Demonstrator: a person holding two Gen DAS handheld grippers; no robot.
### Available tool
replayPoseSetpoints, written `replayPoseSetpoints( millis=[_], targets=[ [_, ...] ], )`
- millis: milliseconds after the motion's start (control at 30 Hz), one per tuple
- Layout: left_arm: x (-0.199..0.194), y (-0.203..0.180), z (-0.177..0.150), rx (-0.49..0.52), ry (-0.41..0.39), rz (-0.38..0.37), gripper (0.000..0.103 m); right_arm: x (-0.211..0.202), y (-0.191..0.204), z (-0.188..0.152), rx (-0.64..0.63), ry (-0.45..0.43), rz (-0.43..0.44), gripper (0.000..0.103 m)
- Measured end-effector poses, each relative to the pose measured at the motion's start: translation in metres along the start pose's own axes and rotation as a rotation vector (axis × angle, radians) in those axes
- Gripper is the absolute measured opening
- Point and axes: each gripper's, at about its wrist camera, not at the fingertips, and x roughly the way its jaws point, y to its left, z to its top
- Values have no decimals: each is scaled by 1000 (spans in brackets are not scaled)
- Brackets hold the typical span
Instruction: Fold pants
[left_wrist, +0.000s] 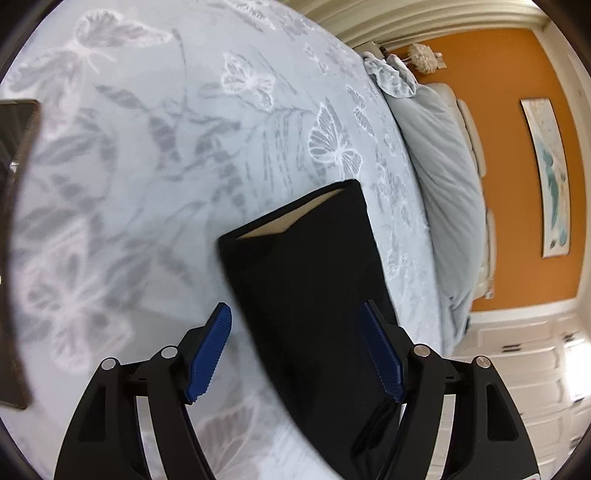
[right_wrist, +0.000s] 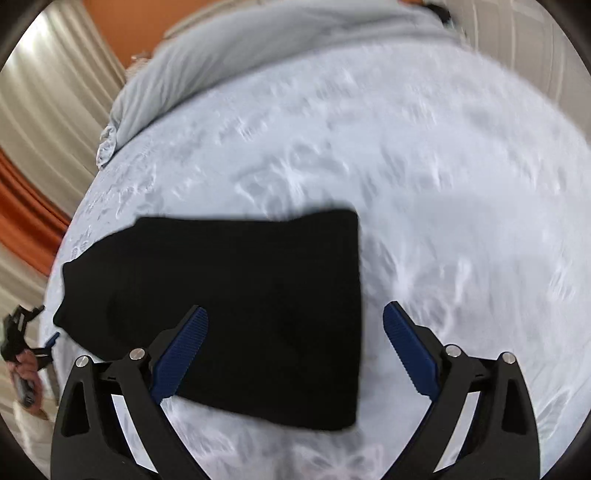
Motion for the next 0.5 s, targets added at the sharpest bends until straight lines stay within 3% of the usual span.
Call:
replayPoseSetpoints(
  millis=[67,200,267,300,333,367,400,433,467,500],
  targets=[
    [0,-2,-4,19,-5,16,79,6,-5,-9,-13,35,16,94],
    [37,5,-9,-14,77,48,80,30,-11,-23,24,118,69,93],
    [42,-3,-12,0,27,52,90,38,-5,-28,36,128,84,87],
    [46,-11,-13,28,23,31,90,38,-3,-28,27,104,75,84],
    [52,-16,-14,46,30,9,89,39,3,-27,2,87,70,67],
    [57,-18,-16,52,29,8,80,40,6,-25,-5,75,85,48],
    [59,-19,-18,48,10,32,70,37,6,-23,18,67,122,35],
    [59,-21,-19,59,-6,47,58,33,7,-20,28,53,133,30],
    [60,-23,-18,74,-6,62,13,28,8,-19,25,35,143,27],
    [60,-25,-18,70,17,32,14,19,10,-18,17,12,163,27]
  ],
)
